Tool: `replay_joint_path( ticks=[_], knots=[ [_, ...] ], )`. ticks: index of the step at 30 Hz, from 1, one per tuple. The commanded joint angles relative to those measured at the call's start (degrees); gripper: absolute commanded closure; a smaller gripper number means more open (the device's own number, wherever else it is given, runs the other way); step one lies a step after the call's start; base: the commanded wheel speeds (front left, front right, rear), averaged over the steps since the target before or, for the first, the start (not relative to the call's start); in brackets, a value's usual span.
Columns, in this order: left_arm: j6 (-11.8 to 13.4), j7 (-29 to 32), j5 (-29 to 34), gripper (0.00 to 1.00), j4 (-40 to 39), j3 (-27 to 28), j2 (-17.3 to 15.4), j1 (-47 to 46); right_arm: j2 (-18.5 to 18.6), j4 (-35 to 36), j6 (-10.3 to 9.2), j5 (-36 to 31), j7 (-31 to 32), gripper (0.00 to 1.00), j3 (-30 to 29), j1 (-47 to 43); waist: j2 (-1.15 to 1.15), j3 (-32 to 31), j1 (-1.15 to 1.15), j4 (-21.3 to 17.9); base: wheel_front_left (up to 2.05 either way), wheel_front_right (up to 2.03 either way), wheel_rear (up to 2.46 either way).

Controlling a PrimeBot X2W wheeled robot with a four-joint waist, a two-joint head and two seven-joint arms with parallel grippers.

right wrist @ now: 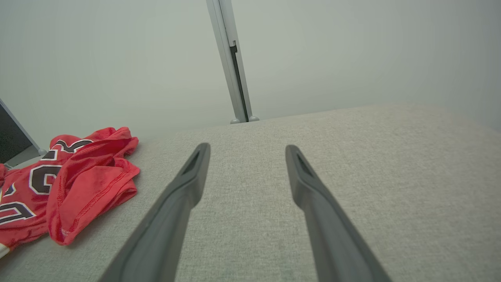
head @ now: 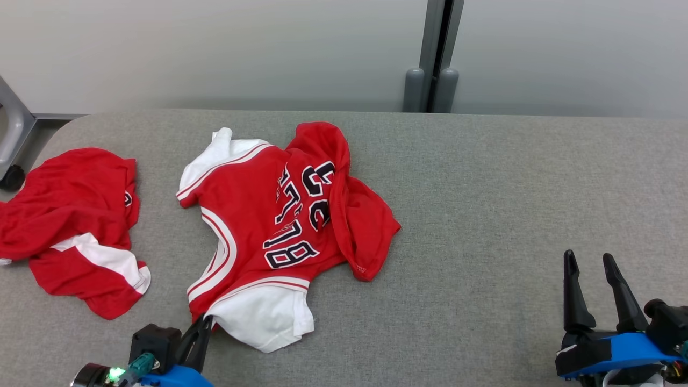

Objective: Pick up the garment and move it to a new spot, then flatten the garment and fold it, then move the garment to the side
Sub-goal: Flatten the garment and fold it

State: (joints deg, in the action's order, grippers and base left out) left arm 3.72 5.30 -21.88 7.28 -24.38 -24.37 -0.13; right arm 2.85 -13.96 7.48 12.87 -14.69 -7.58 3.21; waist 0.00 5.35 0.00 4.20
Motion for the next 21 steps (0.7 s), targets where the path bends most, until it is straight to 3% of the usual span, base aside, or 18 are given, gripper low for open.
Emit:
replay_joint_path(
  ticks=[1, 2, 3, 4, 11, 21],
  knots=[
    [0.6, 0.7, -0.7, 1.0, -1.6, 0.4, -0.1, 1.3, 0.1, -0.2, 0.04, 0.3, -0.2, 0.0, -0.2, -0.3, 0.0, 0.1, 0.0, 0.3, 0.0, 0.0, 0.0],
    [0.9, 0.9, -1.2, 1.0, -2.6, 0.5, 0.0, 2.3, 0.1, -0.2, 0.04, 0.3, -0.2, 0.0, -0.1, -0.2, 0.0, 0.2, 0.0, 0.5, 0.0, 0.0, 0.0],
    [1.0, 1.0, -1.5, 0.07, -3.6, 0.6, 0.2, 2.9, 0.1, -0.3, 0.04, 0.2, -0.2, 0.0, -0.1, 0.0, 0.0, 0.2, 0.0, 0.6, 0.0, 0.0, 0.0],
    [1.1, 0.6, -1.8, 0.0, -4.5, 0.6, 0.5, 3.1, 0.1, -0.4, 0.04, 0.2, -0.2, 0.0, 0.0, 0.2, 0.0, 0.2, 0.0, 0.8, 0.0, 0.0, 0.0],
    [1.0, -6.3, -1.7, 0.0, -8.5, 1.5, 2.8, -0.1, 0.1, -0.4, 0.04, -0.4, 0.0, 0.0, 0.8, 1.2, 0.0, 0.2, 0.0, 0.7, 0.0, 0.0, 0.0],
    [2.3, -17.6, -1.1, 0.0, -5.0, 4.6, 6.5, -5.9, 0.1, 0.7, 0.04, -1.4, 0.8, 0.0, 3.2, 1.8, 0.0, 1.1, 0.0, -1.7, 0.0, 0.0, 0.0]
  ],
)
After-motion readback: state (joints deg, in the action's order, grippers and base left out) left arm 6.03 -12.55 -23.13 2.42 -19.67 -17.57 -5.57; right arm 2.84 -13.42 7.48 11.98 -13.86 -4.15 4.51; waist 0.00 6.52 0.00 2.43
